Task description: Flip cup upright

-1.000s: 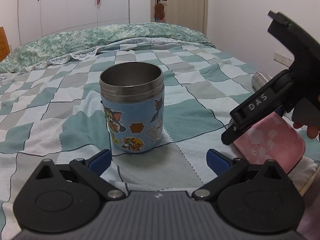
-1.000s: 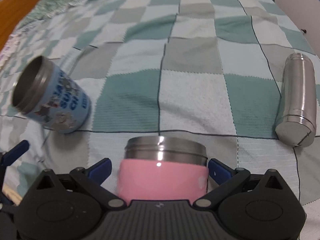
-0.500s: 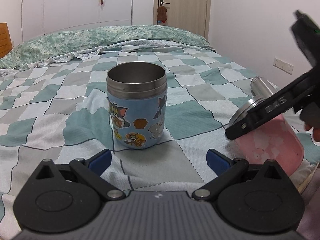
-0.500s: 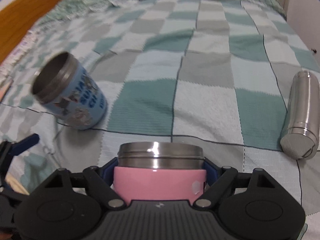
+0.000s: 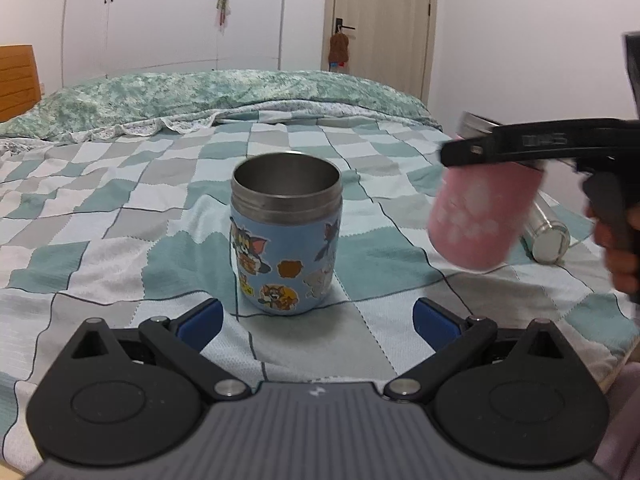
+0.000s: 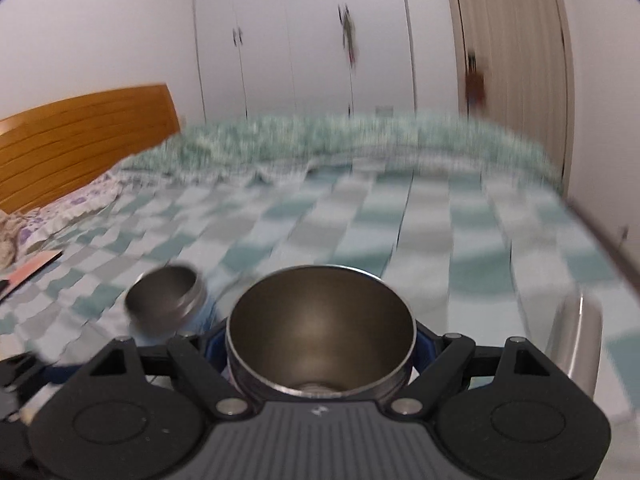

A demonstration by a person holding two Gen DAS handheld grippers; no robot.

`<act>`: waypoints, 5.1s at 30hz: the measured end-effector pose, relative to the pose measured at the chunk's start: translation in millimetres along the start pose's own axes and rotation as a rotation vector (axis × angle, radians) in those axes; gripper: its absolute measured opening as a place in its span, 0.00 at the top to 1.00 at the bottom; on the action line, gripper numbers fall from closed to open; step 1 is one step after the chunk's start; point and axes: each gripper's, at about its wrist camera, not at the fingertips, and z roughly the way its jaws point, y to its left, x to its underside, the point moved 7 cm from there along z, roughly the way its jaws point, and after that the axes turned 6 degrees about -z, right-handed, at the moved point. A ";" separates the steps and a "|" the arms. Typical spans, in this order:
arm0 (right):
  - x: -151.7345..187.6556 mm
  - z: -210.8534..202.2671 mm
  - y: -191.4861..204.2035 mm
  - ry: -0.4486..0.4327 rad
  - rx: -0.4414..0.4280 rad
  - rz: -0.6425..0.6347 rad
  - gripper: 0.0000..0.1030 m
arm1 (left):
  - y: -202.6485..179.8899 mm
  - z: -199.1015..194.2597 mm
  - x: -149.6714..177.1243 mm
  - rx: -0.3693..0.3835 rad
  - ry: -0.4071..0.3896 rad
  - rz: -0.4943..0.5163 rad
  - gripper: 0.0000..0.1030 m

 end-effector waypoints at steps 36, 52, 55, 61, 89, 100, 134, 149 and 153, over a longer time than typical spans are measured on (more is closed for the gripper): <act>35.1 18.5 -8.9 -0.059 0.033 -0.024 0.00 | -1.1 20.2 -23.9 -0.114 -0.057 -0.021 0.00; 72.7 -151.6 -19.3 -0.192 0.057 -0.066 0.00 | -72.0 -96.4 -1.7 -0.087 -0.169 -0.011 0.00; 93.7 -176.7 -22.5 -0.203 0.066 -0.069 0.00 | -78.0 -107.7 15.9 -0.092 -0.174 -0.037 0.00; 134.2 -203.2 -32.7 -0.207 0.102 -0.068 0.00 | -86.1 -111.0 48.6 -0.081 -0.216 -0.079 0.00; 186.5 -211.0 -45.2 -0.312 0.245 -0.021 0.00 | -115.8 -114.2 94.4 -0.141 -0.499 0.008 0.00; 189.0 -213.7 -43.9 -0.325 0.250 -0.023 0.00 | -118.1 -117.9 96.5 -0.135 -0.510 0.012 0.00; 187.8 -213.6 -40.8 -0.334 0.252 -0.028 0.00 | -120.3 -121.3 96.2 -0.116 -0.534 0.015 0.00; 187.0 -214.1 -39.6 -0.340 0.252 -0.030 0.00 | -117.9 -121.2 95.6 -0.102 -0.533 0.004 0.00; 186.9 -214.6 -39.6 -0.340 0.252 -0.030 0.00 | -116.2 -123.1 96.0 -0.106 -0.532 -0.001 0.00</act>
